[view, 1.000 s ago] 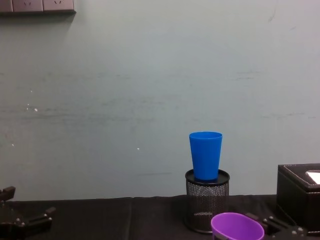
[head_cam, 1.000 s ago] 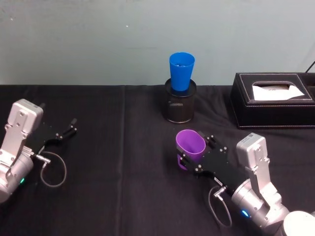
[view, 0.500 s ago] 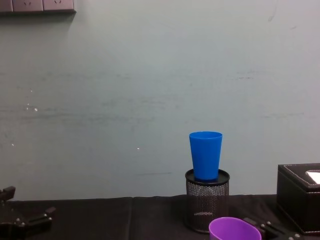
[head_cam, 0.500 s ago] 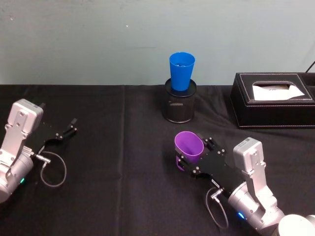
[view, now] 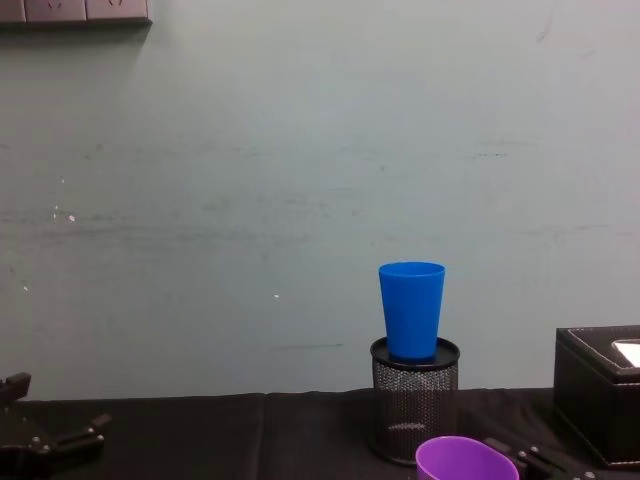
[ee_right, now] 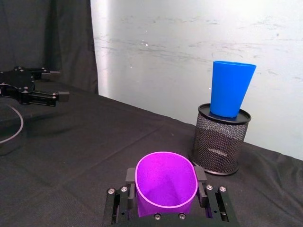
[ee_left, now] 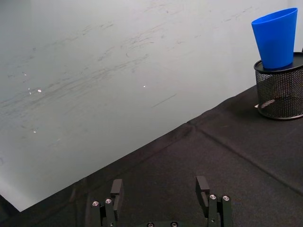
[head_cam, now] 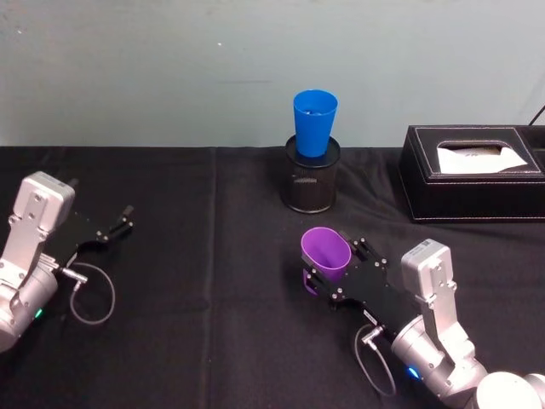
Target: Pick up one cup with a gripper and tap it against the other cup.
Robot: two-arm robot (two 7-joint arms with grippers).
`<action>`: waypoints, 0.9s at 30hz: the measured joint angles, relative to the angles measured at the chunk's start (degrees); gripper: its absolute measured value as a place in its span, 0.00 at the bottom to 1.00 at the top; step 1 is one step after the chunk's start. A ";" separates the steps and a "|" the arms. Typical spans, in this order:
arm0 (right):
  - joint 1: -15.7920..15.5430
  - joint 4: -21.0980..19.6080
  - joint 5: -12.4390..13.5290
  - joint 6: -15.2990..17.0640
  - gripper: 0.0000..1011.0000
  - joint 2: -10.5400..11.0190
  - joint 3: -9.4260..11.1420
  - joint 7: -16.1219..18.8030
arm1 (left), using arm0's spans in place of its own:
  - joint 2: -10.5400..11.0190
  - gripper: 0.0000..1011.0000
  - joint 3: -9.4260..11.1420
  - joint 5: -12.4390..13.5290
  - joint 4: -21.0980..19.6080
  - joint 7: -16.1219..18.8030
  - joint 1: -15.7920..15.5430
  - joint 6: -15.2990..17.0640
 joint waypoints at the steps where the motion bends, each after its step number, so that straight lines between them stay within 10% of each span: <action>1: 0.00 0.00 0.00 0.00 0.73 0.01 0.00 0.00 | 0.00 0.99 0.00 0.00 0.00 0.00 0.00 0.00; 27: -0.54 -1.75 -0.68 -0.93 0.99 0.25 -0.03 -0.35 | 0.00 0.99 0.00 0.00 0.00 0.00 0.00 0.00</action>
